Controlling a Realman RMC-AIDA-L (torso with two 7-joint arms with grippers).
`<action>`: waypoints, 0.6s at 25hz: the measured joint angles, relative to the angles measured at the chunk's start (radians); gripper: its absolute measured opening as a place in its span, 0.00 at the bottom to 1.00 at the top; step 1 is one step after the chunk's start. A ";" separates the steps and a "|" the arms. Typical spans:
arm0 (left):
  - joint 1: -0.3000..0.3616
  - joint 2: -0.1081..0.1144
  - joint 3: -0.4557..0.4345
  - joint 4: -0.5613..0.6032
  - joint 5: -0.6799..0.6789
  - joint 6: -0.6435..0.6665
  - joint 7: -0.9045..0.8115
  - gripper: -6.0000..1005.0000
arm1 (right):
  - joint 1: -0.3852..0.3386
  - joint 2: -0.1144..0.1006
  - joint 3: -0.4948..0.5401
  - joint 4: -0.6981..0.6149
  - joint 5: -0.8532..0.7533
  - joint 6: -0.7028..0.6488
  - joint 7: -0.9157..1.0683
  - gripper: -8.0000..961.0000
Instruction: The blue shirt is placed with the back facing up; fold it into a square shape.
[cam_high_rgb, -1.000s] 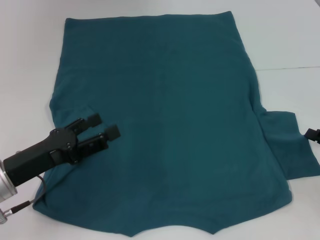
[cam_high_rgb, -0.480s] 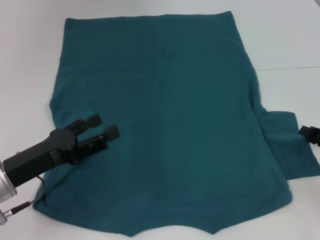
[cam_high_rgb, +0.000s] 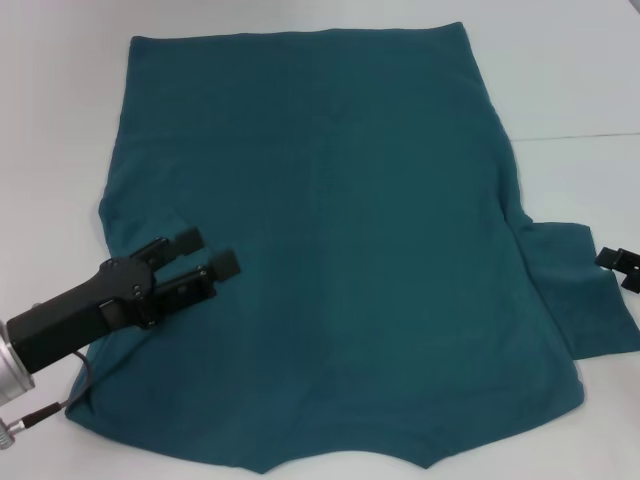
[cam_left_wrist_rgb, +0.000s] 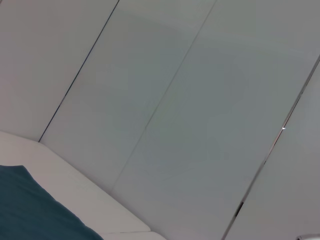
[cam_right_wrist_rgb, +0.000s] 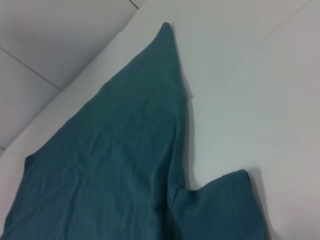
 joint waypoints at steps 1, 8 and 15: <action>0.000 0.000 0.000 0.000 0.000 0.000 0.000 0.95 | 0.002 0.000 -0.006 0.001 0.000 0.008 0.001 0.78; -0.003 0.000 0.000 0.000 -0.002 -0.001 0.000 0.95 | 0.027 -0.002 -0.053 0.036 0.000 0.043 0.009 0.78; -0.003 0.000 -0.001 0.000 -0.003 -0.001 0.000 0.95 | 0.030 -0.003 -0.054 0.038 0.000 0.041 0.010 0.78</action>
